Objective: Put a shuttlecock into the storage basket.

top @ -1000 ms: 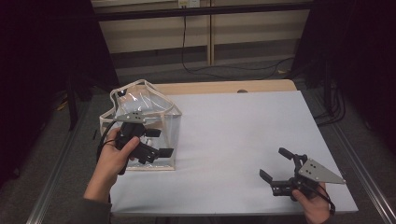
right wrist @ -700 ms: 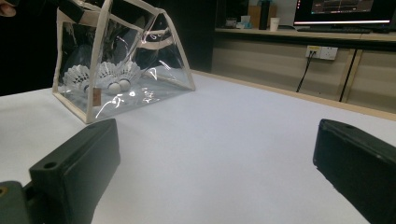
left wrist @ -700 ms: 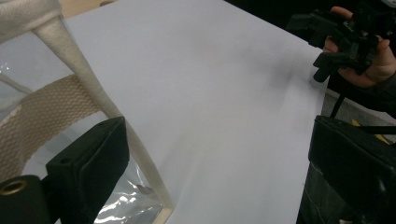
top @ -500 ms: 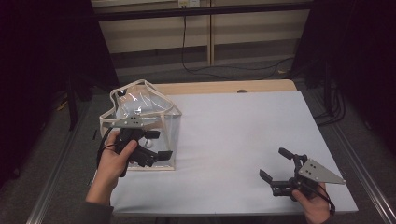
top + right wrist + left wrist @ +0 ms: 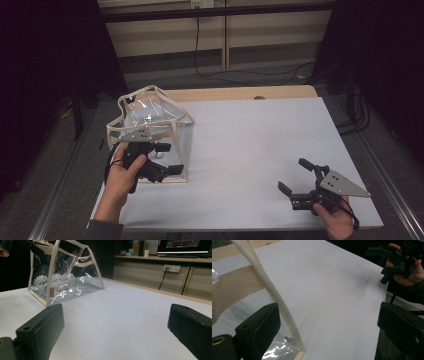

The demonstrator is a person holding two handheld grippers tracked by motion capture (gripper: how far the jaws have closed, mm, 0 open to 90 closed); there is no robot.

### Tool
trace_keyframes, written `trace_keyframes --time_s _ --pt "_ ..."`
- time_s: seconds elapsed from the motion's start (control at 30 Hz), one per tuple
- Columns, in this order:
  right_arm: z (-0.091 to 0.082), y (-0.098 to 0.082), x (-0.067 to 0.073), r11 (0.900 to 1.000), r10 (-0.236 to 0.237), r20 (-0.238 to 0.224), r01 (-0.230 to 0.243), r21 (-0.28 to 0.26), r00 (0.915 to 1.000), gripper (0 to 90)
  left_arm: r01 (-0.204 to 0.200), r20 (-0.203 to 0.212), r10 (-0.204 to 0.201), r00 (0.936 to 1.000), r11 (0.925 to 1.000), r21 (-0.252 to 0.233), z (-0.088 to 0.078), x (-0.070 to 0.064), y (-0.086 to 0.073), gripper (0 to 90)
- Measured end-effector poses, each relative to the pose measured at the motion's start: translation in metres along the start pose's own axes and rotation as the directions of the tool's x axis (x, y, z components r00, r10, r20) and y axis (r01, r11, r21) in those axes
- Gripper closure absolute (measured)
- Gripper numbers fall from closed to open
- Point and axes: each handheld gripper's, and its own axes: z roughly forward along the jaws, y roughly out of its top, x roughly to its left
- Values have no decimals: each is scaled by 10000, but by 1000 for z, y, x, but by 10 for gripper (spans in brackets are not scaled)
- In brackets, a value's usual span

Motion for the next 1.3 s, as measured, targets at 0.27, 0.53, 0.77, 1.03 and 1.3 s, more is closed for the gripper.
trace_keyframes --time_s 0.27,0.53,0.77,1.03,1.3 --pt "0 0 0 10000 -42 -10 42 -28 10000 3 36 -54 -35 10000 10000 35 4 1 -7 46" --pt "0 0 0 10000 -34 -24 34 -38 10000 3 217 -26 -218 9998 9997 -78 6 4 -16 45" --pt "0 0 0 10000 -61 -20 61 -21 10000 3 343 -109 -347 9993 9987 -370 5 6 -23 46" --pt "0 0 0 10000 -9 -24 9 -49 10000 3 382 -174 -390 9991 9984 -428 4 8 -28 45" --pt "-1 0 0 10000 5 -13 -5 -40 10000 3 452 -268 -465 9986 9978 -492 7 11 -35 46"
